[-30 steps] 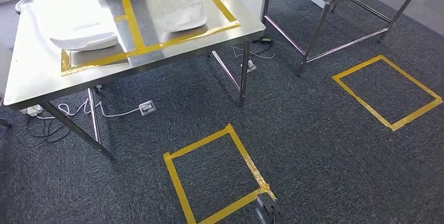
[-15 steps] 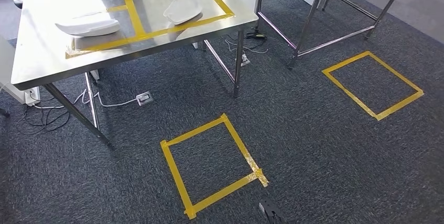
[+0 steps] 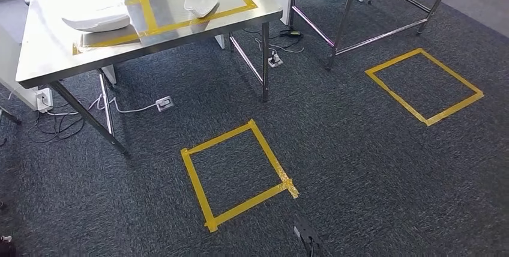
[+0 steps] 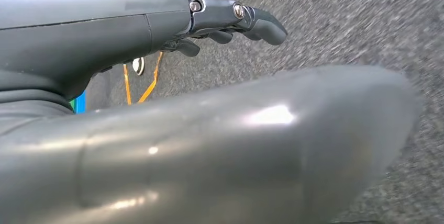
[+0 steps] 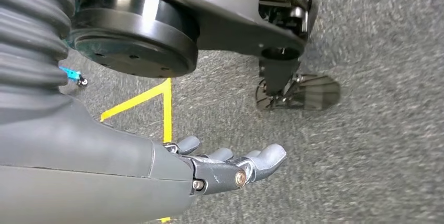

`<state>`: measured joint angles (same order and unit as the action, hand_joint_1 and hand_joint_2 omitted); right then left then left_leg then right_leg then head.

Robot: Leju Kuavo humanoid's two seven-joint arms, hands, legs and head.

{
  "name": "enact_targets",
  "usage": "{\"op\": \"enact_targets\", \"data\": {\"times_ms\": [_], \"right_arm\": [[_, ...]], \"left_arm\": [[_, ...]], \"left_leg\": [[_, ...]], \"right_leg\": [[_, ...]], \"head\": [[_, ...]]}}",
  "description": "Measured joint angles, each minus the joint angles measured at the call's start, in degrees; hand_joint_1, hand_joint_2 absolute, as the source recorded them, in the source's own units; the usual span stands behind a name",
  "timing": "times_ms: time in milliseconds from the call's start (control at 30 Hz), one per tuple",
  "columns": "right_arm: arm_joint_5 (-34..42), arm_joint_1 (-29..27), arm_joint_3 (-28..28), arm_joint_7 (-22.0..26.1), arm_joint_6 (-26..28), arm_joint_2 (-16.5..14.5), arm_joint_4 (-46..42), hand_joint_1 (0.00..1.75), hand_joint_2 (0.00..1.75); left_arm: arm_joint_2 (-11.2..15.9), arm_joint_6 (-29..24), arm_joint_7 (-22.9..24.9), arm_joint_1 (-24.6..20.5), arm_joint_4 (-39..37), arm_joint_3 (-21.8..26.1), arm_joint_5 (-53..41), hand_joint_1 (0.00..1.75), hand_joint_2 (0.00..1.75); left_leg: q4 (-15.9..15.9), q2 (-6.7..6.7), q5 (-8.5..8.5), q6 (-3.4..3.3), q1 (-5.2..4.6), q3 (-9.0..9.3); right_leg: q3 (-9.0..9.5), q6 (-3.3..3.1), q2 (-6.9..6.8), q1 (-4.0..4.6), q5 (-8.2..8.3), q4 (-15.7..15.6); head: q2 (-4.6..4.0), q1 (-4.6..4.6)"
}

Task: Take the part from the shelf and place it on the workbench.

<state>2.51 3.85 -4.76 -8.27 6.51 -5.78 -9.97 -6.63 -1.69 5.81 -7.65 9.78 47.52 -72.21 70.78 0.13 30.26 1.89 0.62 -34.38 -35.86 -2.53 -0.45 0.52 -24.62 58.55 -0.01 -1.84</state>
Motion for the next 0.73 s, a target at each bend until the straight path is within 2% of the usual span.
{"op": "enact_targets", "data": {"times_ms": [33,67,100,133,200,233,267,367,400,433,467,533,567,600,667,700,733], "right_arm": [[0.2,0.0,0.0,0.1,0.2,0.0,0.0,0.0,1.75],[0.3,0.0,0.0,0.1,0.3,-0.1,0.0,0.0,1.75],[0.3,0.0,0.0,0.0,0.3,-0.1,0.0,0.0,1.75],[0.4,0.0,0.0,0.0,0.3,-0.2,0.0,0.0,1.75],[0.7,-0.1,0.0,0.1,0.1,-0.1,0.0,0.0,1.75],[0.9,-0.2,0.0,0.3,0.1,-0.1,0.0,0.0,1.75],[1.1,-0.4,0.0,0.6,0.0,-0.1,0.0,0.0,1.75],[0.9,-0.7,0.0,1.2,-0.5,0.0,0.0,0.0,1.75],[0.6,-1.0,0.0,1.3,-0.6,0.0,0.0,0.0,1.75],[0.3,-1.4,0.0,1.5,-0.7,0.1,0.1,0.0,1.75],[0.0,-2.1,0.0,1.6,-0.8,0.2,0.1,0.0,1.75],[-0.4,-3.4,0.0,1.9,-1.0,0.4,0.3,0.0,1.75],[-0.5,-4.0,0.0,2.0,-1.1,0.5,0.4,0.0,1.75],[-0.6,-4.5,0.0,2.2,-1.2,0.6,0.5,0.0,1.75],[-0.7,-5.4,0.0,2.5,-1.6,0.7,0.5,0.0,1.75],[-0.7,-5.8,0.0,2.7,-1.8,0.9,0.5,0.0,1.31],[-0.8,-6.0,0.0,2.9,-1.9,0.9,0.5,0.0,1.16]], "left_arm": [[0.0,0.0,-0.1,-0.1,0.0,-0.1,0.0,0.0,0.0],[-0.1,0.1,-0.2,-0.2,0.1,-0.1,0.0,0.0,0.0],[-0.2,0.2,-0.6,-0.3,0.1,-0.1,0.1,0.0,0.44],[-0.3,0.5,-1.0,-0.4,0.1,-0.1,0.3,0.0,0.87],[-0.5,1.4,-2.1,-0.3,0.1,-0.1,0.6,0.0,1.75],[-0.6,1.8,-2.4,-0.3,0.1,-0.1,0.7,0.0,1.75],[-0.6,2.1,-2.6,-0.2,0.1,-0.1,0.6,0.0,1.75],[-0.6,2.5,-1.7,0.1,0.2,-0.4,0.5,0.0,1.75],[-0.5,2.6,-1.1,0.4,0.4,-0.8,0.9,0.0,1.75],[-0.4,2.6,-0.6,0.6,0.8,-1.5,1.8,0.0,1.75],[-0.3,2.6,-0.3,0.9,1.3,-2.5,3.0,0.0,1.75],[0.0,2.6,-0.2,1.0,2.7,-4.5,6.2,0.0,1.75],[0.2,2.6,-0.3,1.1,3.4,-5.5,8.0,0.0,1.75],[0.4,2.5,-0.4,1.1,4.0,-6.6,9.8,0.0,1.75],[0.9,2.5,-0.6,1.5,4.9,-8.7,13.5,0.0,1.75],[1.1,2.5,-0.8,1.8,5.3,-9.8,15.4,0.0,1.75],[1.2,2.5,-0.9,1.9,5.5,-10.3,16.3,0.0,1.75]], "left_leg": [[-4.1,-0.01,0.0,-0.63,-0.35,3.32],[-8.2,-0.02,0.7,-1.07,-0.64,6.14],[-11.4,-0.03,1.71,-1.4,-0.88,8.04],[-13.3,0.0,2.47,-1.66,-1.08,8.91],[-14.2,0.09,1.75,-2.26,-1.06,8.39],[-14.3,0.15,1.06,-2.61,-0.94,7.97],[-14.5,0.18,0.32,-2.88,-0.75,7.41],[-14.4,0.41,-1.37,-3.08,-0.54,5.33],[-14.2,0.55,-1.75,-2.98,-0.5,4.78],[-13.9,0.66,-2.04,-2.82,-0.41,4.23],[-13.5,0.69,-2.28,-2.62,-0.28,3.68],[-12.5,0.56,-2.57,-2.09,-0.11,2.59],[-12.1,0.5,-2.64,-1.76,-0.13,2.13],[-11.8,0.51,-2.56,-1.58,-0.26,1.72],[-11.6,0.55,-2.39,-2.13,-0.46,1.33],[-11.7,0.56,-2.41,-2.44,-0.48,1.24],[-11.8,0.54,-2.46,-2.73,-0.46,1.27]], "right_leg": [[-0.7,0.13,0.0,0.17,0.57,0.1],[-1.17,0.32,-0.02,0.25,1.12,0.2],[-1.42,0.58,-0.07,0.25,1.6,0.3],[-1.54,0.92,-0.13,0.18,2.1,0.1],[-1.66,1.66,-0.14,-0.03,2.98,-0.2],[-1.98,2.08,0.01,-0.09,2.67,0.1],[-2.64,2.52,0.17,-0.16,1.34,1.5],[-5.57,3.68,0.43,-0.83,-6.09,11.0],[-5.73,3.9,0.43,-1.01,-7.56,13.4],[-4.89,4.06,0.42,-1.13,-7.93,13.9],[-2.95,4.16,0.41,-1.25,-7.36,12.2],[2.43,4.12,0.43,-1.39,-5.64,5.3],[4.25,3.81,0.52,-1.37,-5.1,2.3],[5.17,3.49,0.59,-1.35,-4.95,0.6],[5.15,2.85,0.67,-1.25,-4.86,0.1],[5.13,2.71,0.63,-1.19,-4.79,0.1],[5.13,2.62,0.62,-1.14,-4.78,0.1]], "head": [[0.01,-0.01],[0.01,-0.03],[0.01,-0.06],[0.01,-0.01],[0.01,0.17],[0.01,0.26],[0.01,0.21],[0.01,0.02],[0.01,0.02],[0.01,0.02],[0.01,0.02],[0.01,-0.01],[0.01,0.0],[0.01,0.01],[0.0,0.04],[0.0,0.04],[0.0,0.04]]}}
